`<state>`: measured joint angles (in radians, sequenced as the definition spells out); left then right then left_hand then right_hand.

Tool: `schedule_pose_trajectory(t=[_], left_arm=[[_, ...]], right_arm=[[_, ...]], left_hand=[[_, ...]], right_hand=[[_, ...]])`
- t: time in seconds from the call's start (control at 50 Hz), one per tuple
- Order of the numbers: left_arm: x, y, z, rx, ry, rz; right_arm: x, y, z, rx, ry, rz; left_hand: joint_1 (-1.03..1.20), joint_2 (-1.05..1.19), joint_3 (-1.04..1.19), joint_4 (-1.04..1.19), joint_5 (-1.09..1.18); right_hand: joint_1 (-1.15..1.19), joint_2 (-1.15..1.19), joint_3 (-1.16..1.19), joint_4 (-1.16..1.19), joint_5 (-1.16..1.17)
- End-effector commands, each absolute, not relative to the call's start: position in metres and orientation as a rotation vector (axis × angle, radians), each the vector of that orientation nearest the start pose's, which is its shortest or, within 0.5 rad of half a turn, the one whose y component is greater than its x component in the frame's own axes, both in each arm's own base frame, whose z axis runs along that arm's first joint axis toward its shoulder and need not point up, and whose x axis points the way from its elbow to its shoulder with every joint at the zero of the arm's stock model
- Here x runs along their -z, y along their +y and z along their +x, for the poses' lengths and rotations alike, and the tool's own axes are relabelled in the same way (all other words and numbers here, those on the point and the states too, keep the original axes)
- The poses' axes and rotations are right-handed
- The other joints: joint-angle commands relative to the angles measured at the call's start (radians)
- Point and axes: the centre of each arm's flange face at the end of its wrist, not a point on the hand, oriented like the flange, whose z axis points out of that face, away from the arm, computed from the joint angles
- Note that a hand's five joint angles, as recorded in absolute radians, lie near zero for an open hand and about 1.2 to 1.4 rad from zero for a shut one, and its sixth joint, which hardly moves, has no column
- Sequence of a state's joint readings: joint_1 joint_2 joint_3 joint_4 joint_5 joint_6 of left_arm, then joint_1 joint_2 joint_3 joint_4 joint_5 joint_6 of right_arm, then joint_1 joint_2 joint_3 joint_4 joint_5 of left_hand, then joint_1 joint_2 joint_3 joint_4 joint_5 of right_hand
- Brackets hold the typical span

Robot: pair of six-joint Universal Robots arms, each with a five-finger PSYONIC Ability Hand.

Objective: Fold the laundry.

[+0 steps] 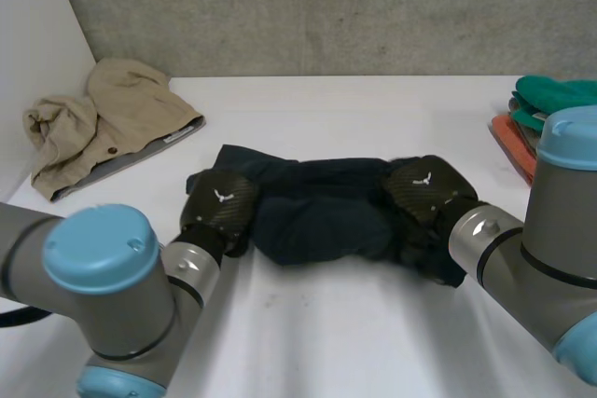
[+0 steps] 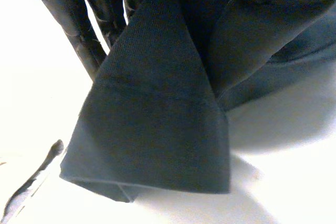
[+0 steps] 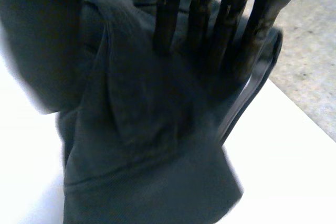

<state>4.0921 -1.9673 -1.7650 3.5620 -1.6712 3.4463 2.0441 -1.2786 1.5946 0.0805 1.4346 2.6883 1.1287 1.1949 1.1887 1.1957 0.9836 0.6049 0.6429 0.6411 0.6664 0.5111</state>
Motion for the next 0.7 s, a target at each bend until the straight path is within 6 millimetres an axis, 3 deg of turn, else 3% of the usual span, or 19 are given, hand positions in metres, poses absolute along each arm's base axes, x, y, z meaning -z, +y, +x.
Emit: schedule_pose_trajectory(t=[0.02, 0.34, 0.38, 0.4, 0.42, 0.48, 0.52, 0.54, 0.56, 0.6, 0.66, 0.7], left_arm=[[-0.174, -0.221, -0.285, 2.046, 2.339, 0.998], [-0.183, -0.235, -0.284, 2.105, 2.397, 0.942], [-0.184, -0.235, -0.284, 2.107, 2.404, 0.938], [-0.184, -0.234, -0.284, 2.106, 2.407, 0.94], [-0.185, -0.233, -0.284, 2.098, 2.412, 0.944], [-0.194, -0.227, -0.281, 2.09, 2.418, 0.948], [-0.206, -0.222, -0.278, 2.085, 2.418, 0.952], [-0.211, -0.219, -0.277, 2.085, 2.417, 0.955], [-0.224, -0.215, -0.275, 2.102, 2.404, 0.955], [-0.251, -0.208, -0.271, 2.16, 2.365, 0.942], [-0.292, -0.198, -0.264, 2.265, 2.287, 0.912], [-0.323, -0.19, -0.26, 2.356, 2.213, 0.885]], right_arm=[[-0.187, -0.229, 0.261, 1.592, 2.271, -1.307], [-0.145, -0.229, 0.256, 1.366, 2.393, -1.261], [-0.138, -0.231, 0.258, 1.372, 2.392, -1.259], [-0.137, -0.234, 0.258, 1.402, 2.387, -1.252], [-0.138, -0.237, 0.258, 1.422, 2.385, -1.244], [-0.144, -0.243, 0.258, 1.492, 2.372, -1.229], [-0.164, -0.245, 0.258, 1.586, 2.332, -1.233], [-0.187, -0.244, 0.258, 1.673, 2.281, -1.228], [-0.215, -0.24, 0.257, 1.768, 2.225, -1.222], [-0.244, -0.236, 0.255, 1.863, 2.166, -1.229], [-0.312, -0.22, 0.249, 2.05, 2.035, -1.287], [-0.339, -0.215, 0.245, 2.126, 1.989, -1.295]], left_hand=[[0.268, 0.201, 0.208, 0.201, 0.238], [0.268, 0.201, 0.208, 0.201, 0.238], [0.268, 0.201, 0.208, 0.201, 0.238], [0.268, 0.201, 0.208, 0.201, 0.238], [0.268, 0.201, 0.208, 0.201, 0.238], [0.268, 0.201, 0.208, 0.201, 0.238], [0.268, 0.201, 0.208, 0.201, 0.238], [0.268, 0.201, 0.208, 0.201, 0.238], [0.268, 0.201, 0.208, 0.201, 0.238], [0.268, 0.201, 0.208, 0.201, 0.238], [0.268, 0.201, 0.208, 0.201, 0.238], [0.268, 0.201, 0.208, 0.201, 0.238]], right_hand=[[-0.209, -0.247, -0.245, -0.27, -0.289], [-0.256, -0.294, -0.292, -0.317, -0.337], [0.039, 0.001, 0.003, -0.022, -0.042], [0.52, 0.482, 0.484, 0.459, 0.44], [0.784, 0.746, 0.748, 0.722, 0.703], [0.791, 0.753, 0.755, 0.73, 0.711], [0.791, 0.753, 0.755, 0.73, 0.711], [0.791, 0.753, 0.755, 0.73, 0.711], [0.791, 0.753, 0.755, 0.73, 0.711], [0.791, 0.753, 0.755, 0.73, 0.711], [0.791, 0.753, 0.755, 0.73, 0.711], [0.791, 0.753, 0.755, 0.73, 0.711]])
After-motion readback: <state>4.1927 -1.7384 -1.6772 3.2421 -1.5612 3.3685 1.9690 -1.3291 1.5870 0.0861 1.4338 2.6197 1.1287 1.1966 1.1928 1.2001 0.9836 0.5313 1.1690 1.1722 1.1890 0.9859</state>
